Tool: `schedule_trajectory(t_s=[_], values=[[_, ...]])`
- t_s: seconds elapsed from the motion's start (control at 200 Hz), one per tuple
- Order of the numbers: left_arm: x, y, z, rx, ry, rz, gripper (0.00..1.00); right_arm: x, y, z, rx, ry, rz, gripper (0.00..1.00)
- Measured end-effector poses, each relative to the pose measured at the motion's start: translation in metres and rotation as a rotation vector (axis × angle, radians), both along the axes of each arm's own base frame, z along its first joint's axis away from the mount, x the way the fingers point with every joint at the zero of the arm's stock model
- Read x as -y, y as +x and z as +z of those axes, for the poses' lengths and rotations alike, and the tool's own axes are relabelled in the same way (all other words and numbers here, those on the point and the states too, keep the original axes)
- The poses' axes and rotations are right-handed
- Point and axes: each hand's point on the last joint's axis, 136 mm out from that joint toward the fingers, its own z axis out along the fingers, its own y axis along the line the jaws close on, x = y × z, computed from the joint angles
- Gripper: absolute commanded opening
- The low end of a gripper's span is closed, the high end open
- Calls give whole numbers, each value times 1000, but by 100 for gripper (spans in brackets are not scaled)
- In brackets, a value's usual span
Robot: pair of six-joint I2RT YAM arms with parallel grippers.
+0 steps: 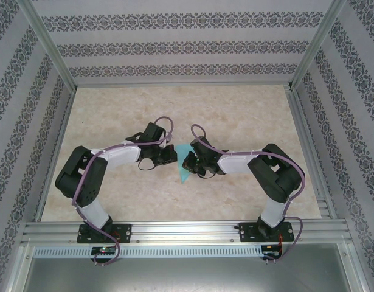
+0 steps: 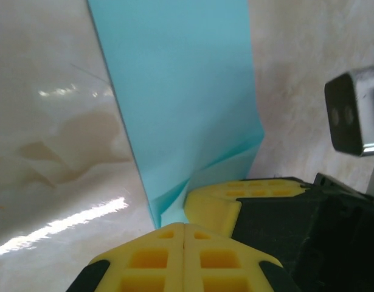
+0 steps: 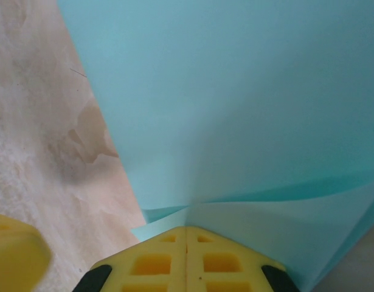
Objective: Fold a paper plane with a square sheet of paper (pick it up from the middle)
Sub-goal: Third fold the triangle at the center of the table.
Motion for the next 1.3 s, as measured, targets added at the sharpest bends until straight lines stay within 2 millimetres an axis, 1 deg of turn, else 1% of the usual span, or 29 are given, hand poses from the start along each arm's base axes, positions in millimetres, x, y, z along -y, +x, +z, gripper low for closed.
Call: schedule_trajectory(t_s=[0.215,0.345,0.58,1.009,1.299], values=[[14,-12,-13,-31,-4,-47,1,0,0,0,0,0,0,0],[14,-14,-24,-55,10,-48,0,0,0,0,0,0,0,0],[12,-16,-37,-81,30,-46,0,0,0,0,-1,2,-2,0],[12,-15,-36,-74,33,-43,0,1,-1,0,11,12,-2,0],[13,-7,-34,-51,22,-14,0,1,-1,0,14,16,-2,0]])
